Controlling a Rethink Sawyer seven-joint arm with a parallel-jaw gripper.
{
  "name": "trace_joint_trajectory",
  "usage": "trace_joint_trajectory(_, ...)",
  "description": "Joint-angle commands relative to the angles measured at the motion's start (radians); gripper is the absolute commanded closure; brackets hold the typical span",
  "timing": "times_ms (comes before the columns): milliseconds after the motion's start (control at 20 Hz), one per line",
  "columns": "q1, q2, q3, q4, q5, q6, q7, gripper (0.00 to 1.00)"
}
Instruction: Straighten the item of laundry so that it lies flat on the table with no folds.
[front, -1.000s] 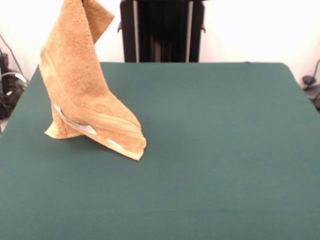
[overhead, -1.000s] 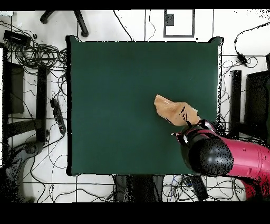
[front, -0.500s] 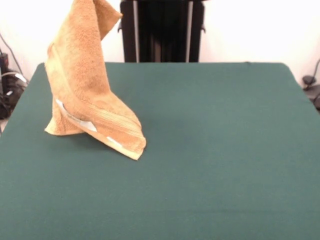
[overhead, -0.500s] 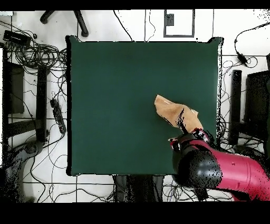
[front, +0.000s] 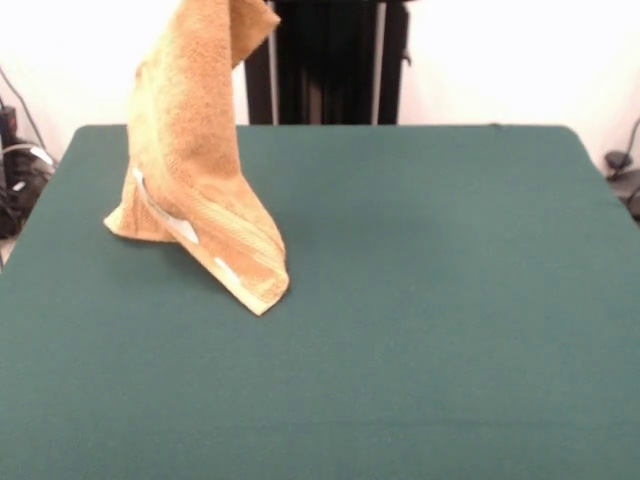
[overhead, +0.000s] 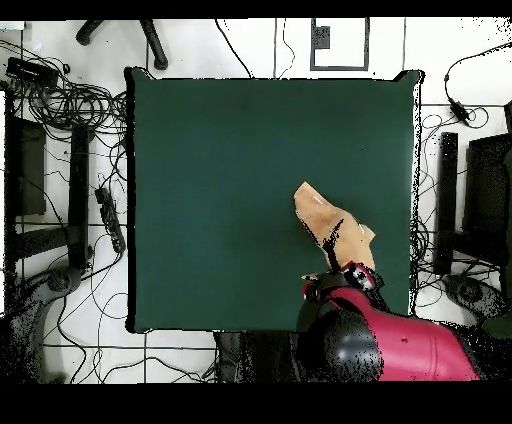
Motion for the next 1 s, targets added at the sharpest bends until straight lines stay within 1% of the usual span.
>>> trace_joint_trajectory(50,0.115,0.020,-0.093,0.164,0.066,-0.100,0.363,1.00)
trace_joint_trajectory(350,0.172,0.078,-0.164,0.195,0.063,-0.217,0.406,1.00)
trace_joint_trajectory(700,0.199,0.214,-0.215,0.232,0.067,-0.449,0.441,1.00)
trace_joint_trajectory(1000,0.245,0.308,-0.261,0.240,0.089,-0.554,0.475,1.00)
